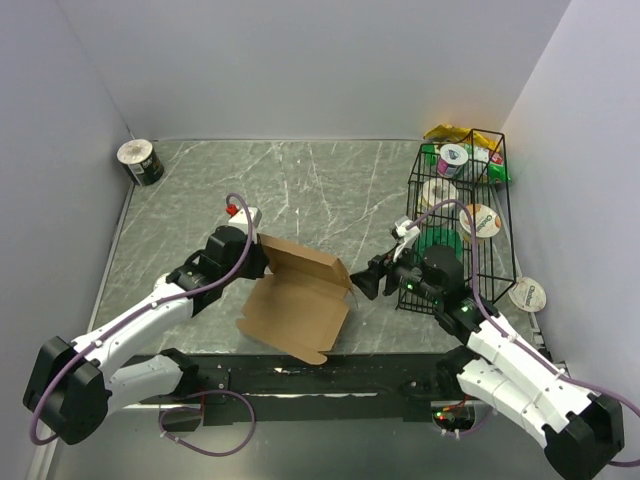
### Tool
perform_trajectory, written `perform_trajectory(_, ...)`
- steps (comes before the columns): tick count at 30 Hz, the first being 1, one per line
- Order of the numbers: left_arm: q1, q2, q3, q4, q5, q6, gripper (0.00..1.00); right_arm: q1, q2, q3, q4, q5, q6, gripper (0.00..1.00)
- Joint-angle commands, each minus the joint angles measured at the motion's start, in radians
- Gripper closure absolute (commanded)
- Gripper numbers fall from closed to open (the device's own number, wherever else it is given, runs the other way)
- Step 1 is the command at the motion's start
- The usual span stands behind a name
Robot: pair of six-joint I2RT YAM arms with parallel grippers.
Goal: Fold the paper box
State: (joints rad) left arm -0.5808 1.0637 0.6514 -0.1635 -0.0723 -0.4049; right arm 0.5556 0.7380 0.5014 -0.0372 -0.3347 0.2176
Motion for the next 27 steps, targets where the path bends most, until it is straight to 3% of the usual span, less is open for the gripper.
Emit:
perform_trajectory(1,0.009,-0.019,0.051,0.002,0.023,0.003,0.99,-0.005,-0.037,0.005,-0.023,-0.107,-0.034,0.23)
perform_trajectory(14,0.021,-0.051,0.059,-0.005,0.065,0.012,0.99,-0.005,-0.028,-0.018,0.032,-0.22,-0.044,0.23)
perform_trajectory(27,0.021,-0.057,0.05,0.005,0.104,0.018,0.99,0.0,0.073,-0.008,0.178,-0.191,-0.05,0.24)
